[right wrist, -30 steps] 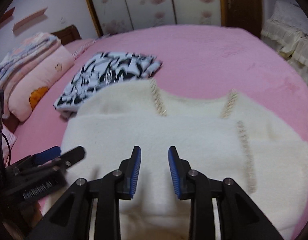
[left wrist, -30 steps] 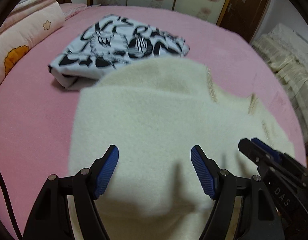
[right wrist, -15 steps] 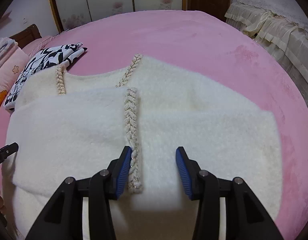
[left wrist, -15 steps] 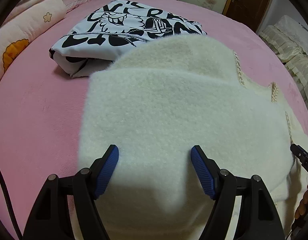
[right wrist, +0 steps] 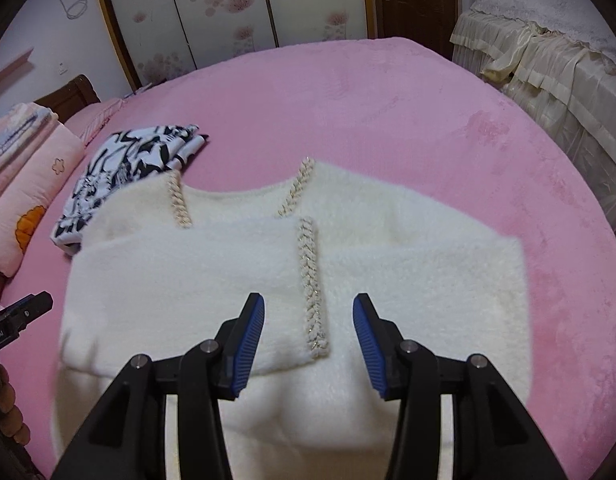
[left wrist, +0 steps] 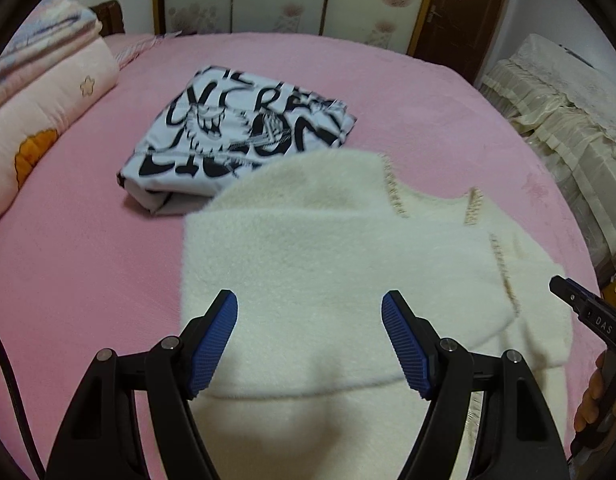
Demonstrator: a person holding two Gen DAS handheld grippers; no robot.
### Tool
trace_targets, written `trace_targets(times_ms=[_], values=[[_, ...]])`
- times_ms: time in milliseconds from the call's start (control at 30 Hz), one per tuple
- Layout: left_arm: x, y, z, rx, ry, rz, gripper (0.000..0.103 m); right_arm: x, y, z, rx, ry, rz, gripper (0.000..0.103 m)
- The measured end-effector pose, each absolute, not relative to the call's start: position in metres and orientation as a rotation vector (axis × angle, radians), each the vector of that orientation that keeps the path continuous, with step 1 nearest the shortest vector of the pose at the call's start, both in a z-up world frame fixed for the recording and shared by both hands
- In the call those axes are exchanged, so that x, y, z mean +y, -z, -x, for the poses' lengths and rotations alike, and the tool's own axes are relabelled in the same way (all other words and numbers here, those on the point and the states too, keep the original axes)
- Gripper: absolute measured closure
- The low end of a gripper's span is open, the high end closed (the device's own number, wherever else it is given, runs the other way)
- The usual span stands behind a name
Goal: Fold large clothes
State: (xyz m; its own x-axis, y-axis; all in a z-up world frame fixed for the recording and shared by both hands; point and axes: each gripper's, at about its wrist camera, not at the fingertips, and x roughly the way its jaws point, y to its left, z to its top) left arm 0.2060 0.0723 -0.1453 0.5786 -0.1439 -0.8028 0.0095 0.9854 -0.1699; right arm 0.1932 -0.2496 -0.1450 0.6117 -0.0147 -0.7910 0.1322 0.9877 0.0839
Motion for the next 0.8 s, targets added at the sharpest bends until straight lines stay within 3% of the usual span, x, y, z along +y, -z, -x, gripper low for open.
trace_targets(times_ms=[467, 733, 800], values=[[0.076, 0.027, -0.09, 0.832, 0.018, 0.061, 0.03, -0.231, 0.016, -0.074, 0.729, -0.018, -0.113, 0.056], [0.081, 0.011, 0.004, 0.774, 0.052, 0.042, 0.03, -0.225, -0.003, 0.019, 0.663, -0.057, -0.101, 0.056], [0.081, 0.016, 0.023, 0.764, 0.067, 0.042, 0.03, -0.226, 0.001, 0.041, 0.657, -0.055, -0.095, 0.051]])
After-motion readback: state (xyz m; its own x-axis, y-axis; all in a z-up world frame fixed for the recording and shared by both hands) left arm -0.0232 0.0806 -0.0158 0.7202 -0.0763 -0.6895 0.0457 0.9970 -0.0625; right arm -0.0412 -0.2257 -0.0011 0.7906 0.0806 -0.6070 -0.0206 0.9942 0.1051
